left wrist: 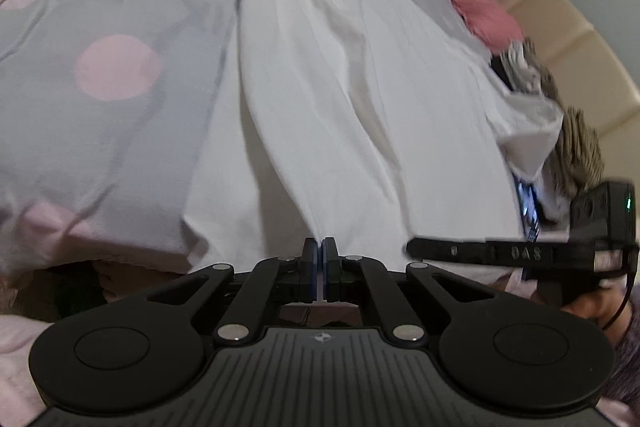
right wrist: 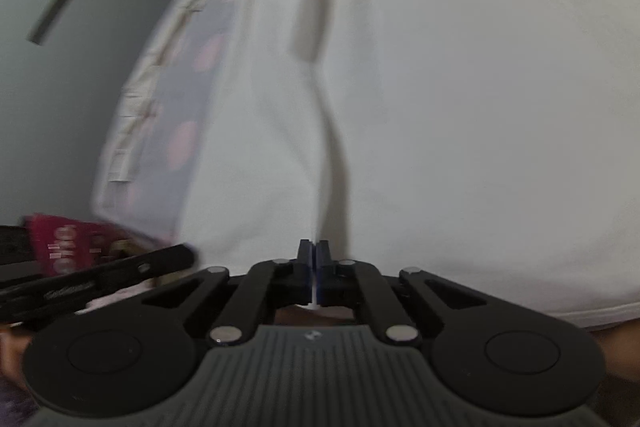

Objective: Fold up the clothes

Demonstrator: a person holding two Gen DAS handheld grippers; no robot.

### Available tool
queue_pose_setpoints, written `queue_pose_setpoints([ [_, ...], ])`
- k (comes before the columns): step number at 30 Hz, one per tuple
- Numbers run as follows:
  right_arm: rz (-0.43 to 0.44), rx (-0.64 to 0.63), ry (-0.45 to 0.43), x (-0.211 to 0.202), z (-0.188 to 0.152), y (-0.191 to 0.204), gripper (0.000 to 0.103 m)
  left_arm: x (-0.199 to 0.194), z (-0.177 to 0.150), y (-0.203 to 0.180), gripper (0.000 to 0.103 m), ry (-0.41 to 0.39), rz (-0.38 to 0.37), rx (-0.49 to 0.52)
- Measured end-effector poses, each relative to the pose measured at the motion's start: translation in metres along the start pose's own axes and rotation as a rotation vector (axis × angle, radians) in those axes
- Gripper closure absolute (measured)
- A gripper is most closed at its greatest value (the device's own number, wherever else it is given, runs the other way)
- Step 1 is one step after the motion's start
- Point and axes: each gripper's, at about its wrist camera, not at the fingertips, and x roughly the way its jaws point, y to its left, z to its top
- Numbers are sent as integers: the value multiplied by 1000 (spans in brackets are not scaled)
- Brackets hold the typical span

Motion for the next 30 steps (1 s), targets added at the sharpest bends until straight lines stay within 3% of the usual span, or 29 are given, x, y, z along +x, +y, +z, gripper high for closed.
queue_pose_setpoints([
  [8, 320, 154, 22, -7, 0, 4, 101, -41, 16, 18, 103, -36, 15, -22],
  [9, 325, 152, 31, -5, -1, 5, 101, -42, 16, 19, 103, -29, 27, -15],
  [13, 191, 76, 57, 2, -4, 12, 101, -35, 17, 30, 103, 28, 60, -11],
  [19, 119, 53, 69, 11, -8, 11, 101, -12, 14, 37, 103, 97, 69, -7],
  [27, 41, 7, 122, 42, -17, 8, 101, 9, 17, 44, 103, 156, 162, -13],
  [30, 45, 50, 108, 37, -12, 1, 101, -4, 14, 38, 103, 107, 24, -2],
])
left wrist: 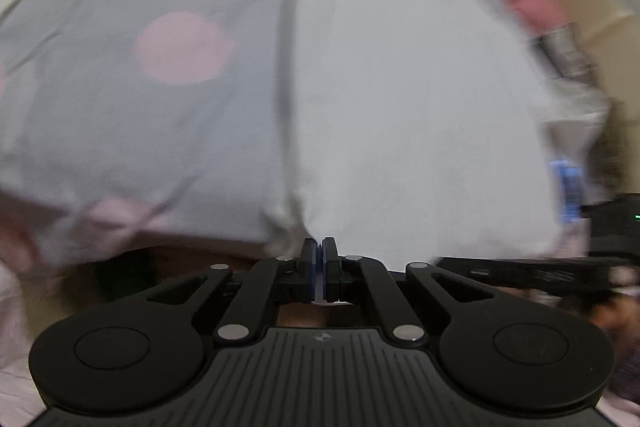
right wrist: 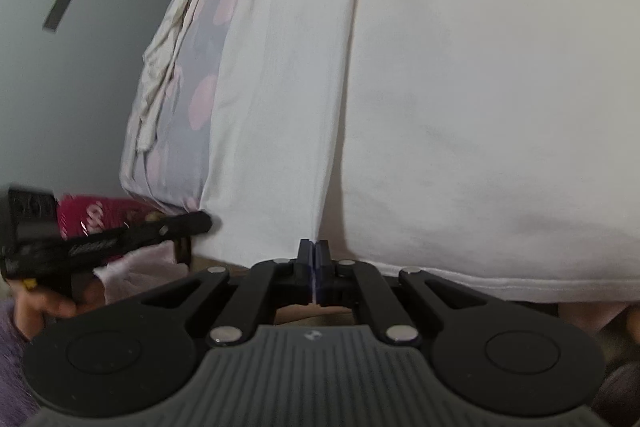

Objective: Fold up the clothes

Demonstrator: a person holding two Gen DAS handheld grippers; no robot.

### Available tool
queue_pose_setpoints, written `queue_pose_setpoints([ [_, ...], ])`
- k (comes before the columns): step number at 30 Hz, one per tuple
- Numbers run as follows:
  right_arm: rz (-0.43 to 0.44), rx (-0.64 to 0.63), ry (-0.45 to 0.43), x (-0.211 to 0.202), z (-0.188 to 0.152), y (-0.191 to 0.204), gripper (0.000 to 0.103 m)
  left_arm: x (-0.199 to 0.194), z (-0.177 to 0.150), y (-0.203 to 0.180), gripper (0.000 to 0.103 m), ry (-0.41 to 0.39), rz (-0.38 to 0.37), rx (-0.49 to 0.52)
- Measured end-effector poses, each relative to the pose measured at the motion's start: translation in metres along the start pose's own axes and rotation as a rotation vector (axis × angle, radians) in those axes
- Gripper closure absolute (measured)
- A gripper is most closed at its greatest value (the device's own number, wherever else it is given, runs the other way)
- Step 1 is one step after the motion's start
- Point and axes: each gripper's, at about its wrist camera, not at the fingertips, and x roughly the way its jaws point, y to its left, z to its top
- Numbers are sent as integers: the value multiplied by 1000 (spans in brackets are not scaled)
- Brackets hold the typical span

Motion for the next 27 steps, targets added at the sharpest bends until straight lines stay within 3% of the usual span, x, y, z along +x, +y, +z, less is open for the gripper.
queue_pose_setpoints([
  [2, -3, 19, -16, -5, 3, -5, 101, -7, -2, 0, 103, -34, -69, -15],
  [4, -6, 17, -23, -6, 5, -6, 101, -4, 0, 2, 103, -39, -89, -30],
  [6, -4, 16, -22, -8, 5, -7, 101, 4, 3, 3, 103, -23, -60, -42],
  [11, 1, 11, -11, -6, 3, -6, 101, 23, 4, 24, 103, 44, 92, -117],
  [17, -17, -35, 4, 2, 1, 0, 94, 19, -3, 23, 103, 33, 74, -114],
  [19, -30, -44, -5, 2, 2, 0, 74, 21, -4, 20, 100, 37, 64, -102],
  [20, -34, -45, -6, 4, 3, 0, 73, 23, -4, 18, 99, 42, 62, -95],
  [23, -33, -58, 7, 6, 2, 0, 82, 25, -3, 16, 99, 50, 77, -83],
  [24, -27, -64, 10, 7, 1, 1, 100, 25, -2, 15, 102, 48, 78, -79],
  [27, 25, -70, 0, 2, -1, 7, 101, 14, -1, 9, 103, 0, 88, -66],
])
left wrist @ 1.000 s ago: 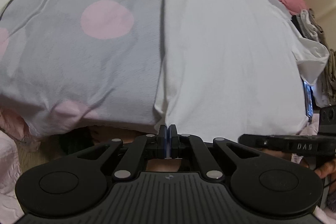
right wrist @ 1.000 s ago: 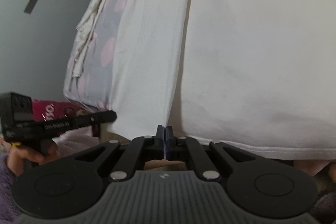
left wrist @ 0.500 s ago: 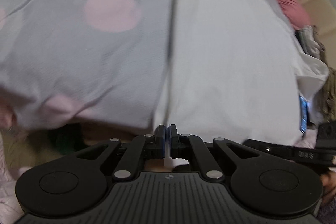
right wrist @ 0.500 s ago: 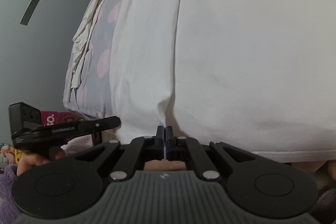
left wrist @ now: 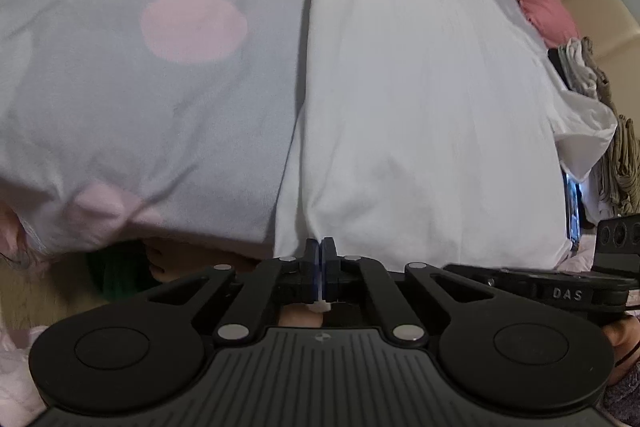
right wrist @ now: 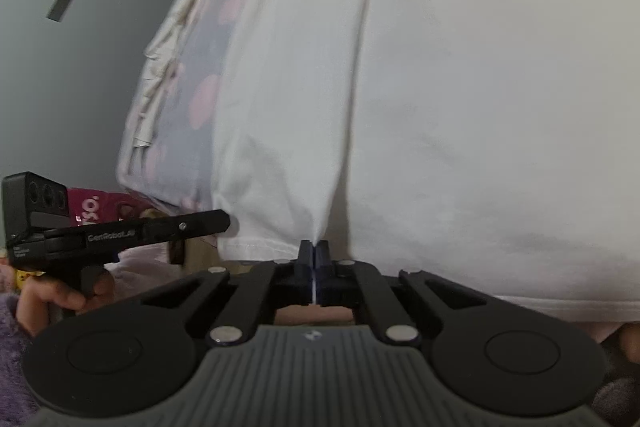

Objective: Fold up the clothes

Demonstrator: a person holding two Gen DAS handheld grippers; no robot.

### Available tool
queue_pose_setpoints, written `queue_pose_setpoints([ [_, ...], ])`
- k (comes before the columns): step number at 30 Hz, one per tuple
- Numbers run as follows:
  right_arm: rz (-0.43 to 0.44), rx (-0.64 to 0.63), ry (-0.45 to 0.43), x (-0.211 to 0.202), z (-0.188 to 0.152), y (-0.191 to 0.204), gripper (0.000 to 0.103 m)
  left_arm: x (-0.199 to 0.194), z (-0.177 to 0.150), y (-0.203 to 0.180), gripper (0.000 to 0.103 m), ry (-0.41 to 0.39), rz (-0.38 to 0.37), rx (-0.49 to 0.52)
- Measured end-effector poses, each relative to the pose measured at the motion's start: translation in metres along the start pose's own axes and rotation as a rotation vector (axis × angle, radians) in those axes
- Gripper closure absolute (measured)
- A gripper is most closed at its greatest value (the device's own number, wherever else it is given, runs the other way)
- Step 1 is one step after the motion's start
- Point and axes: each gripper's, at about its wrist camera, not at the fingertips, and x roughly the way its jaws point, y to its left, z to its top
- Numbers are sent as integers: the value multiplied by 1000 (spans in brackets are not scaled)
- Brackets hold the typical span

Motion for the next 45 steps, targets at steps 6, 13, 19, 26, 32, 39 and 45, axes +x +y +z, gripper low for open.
queue_pose_setpoints([
  [6, -20, -29, 26, 5, -1, 6, 102, -11, -5, 6, 103, -22, 17, -47],
  [13, -123, -85, 39, 5, -3, 9, 96, -13, 1, 13, 103, 18, 49, -66],
  [19, -142, -111, -20, -19, 12, 13, 96, -46, 28, 9, 103, -98, 39, -24],
  [26, -174, -198, -97, -35, 55, 31, 78, -35, 91, -14, 103, -205, 134, 178],
  [32, -203, -239, -123, -30, 95, 38, 78, -5, 139, -21, 103, -243, 95, 250],
  [39, -263, -304, -127, -7, 150, 42, 77, 40, 185, -13, 77, -249, -54, 204],
  [45, -281, -354, -130, 20, 202, 50, 76, 66, 206, -3, 86, -263, -96, 169],
])
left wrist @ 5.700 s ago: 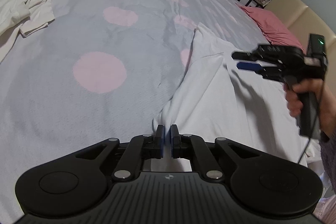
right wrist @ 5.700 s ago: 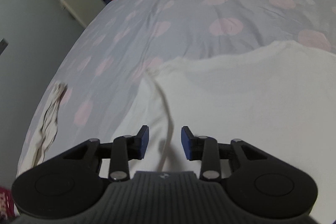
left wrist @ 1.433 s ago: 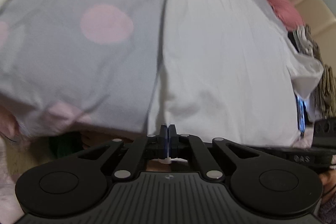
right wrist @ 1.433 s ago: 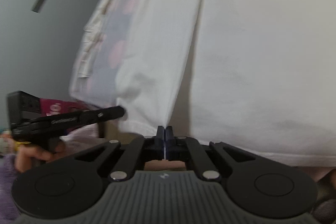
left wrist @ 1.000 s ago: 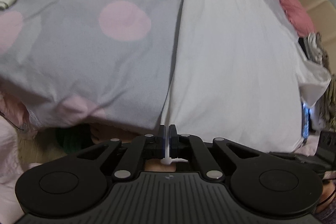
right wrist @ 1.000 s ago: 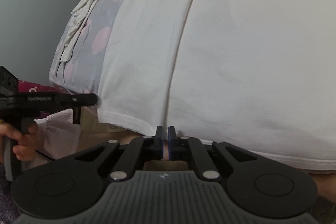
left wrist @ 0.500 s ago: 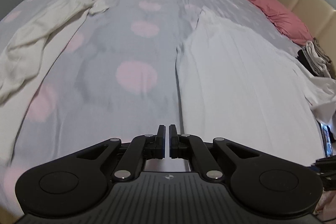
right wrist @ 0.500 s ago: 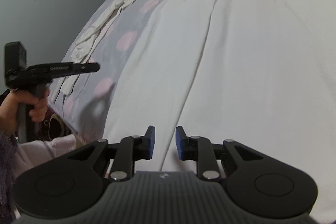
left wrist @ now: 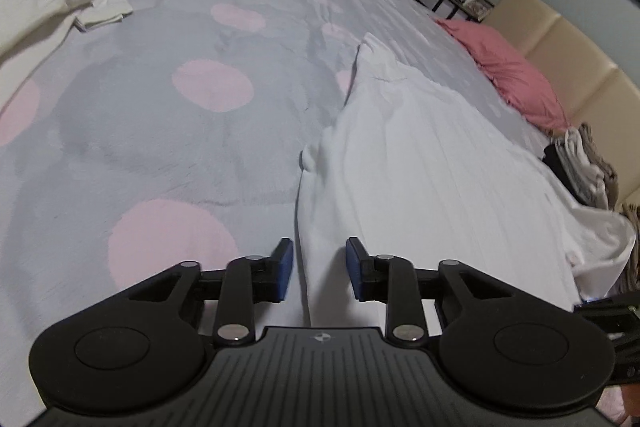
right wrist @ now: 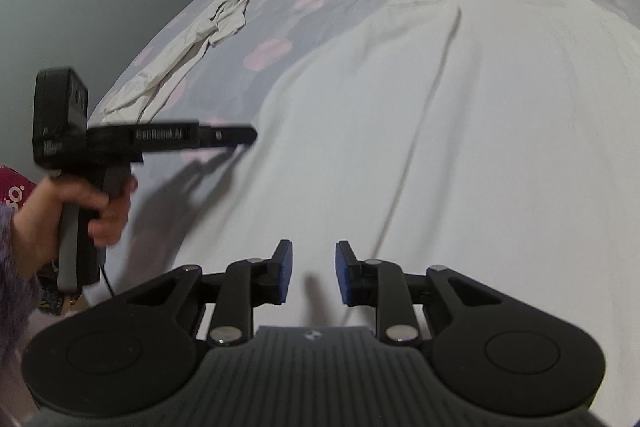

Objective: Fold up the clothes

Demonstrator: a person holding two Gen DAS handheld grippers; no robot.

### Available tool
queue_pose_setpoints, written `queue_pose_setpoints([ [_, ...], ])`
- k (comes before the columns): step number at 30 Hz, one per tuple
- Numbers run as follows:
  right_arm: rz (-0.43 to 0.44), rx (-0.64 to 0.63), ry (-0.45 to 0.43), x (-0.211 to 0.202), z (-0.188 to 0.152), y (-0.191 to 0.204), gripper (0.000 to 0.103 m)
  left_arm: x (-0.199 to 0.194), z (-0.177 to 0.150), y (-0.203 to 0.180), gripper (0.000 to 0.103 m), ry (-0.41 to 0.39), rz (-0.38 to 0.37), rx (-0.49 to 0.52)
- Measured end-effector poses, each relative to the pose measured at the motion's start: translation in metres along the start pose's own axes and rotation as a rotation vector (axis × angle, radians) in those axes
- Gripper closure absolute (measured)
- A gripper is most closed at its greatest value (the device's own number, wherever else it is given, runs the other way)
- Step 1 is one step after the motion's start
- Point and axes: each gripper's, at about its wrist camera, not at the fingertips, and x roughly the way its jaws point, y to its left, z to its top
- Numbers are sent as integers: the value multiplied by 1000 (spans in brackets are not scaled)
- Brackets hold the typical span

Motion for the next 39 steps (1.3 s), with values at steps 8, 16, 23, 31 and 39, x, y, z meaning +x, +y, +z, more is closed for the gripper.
queue_pose_setpoints([
  [8, -8, -104, -72, 39, 71, 26, 70, -5, 2, -11, 100, -72, -83, 58],
  [16, -31, -223, -87, 71, 101, 63, 62, -2, -2, -33, 100, -92, -137, 173],
  [23, -53, -271, -60, 92, 99, 74, 65, -4, -5, -38, 100, -83, -110, 205],
  [31, -57, -256, -63, 91, 100, 72, 64, -9, -10, -10, 76, -47, 54, 61],
  [39, -41, -317, -70, 91, 100, 87, 64, -7, -11, -16, 99, -120, -46, 55],
])
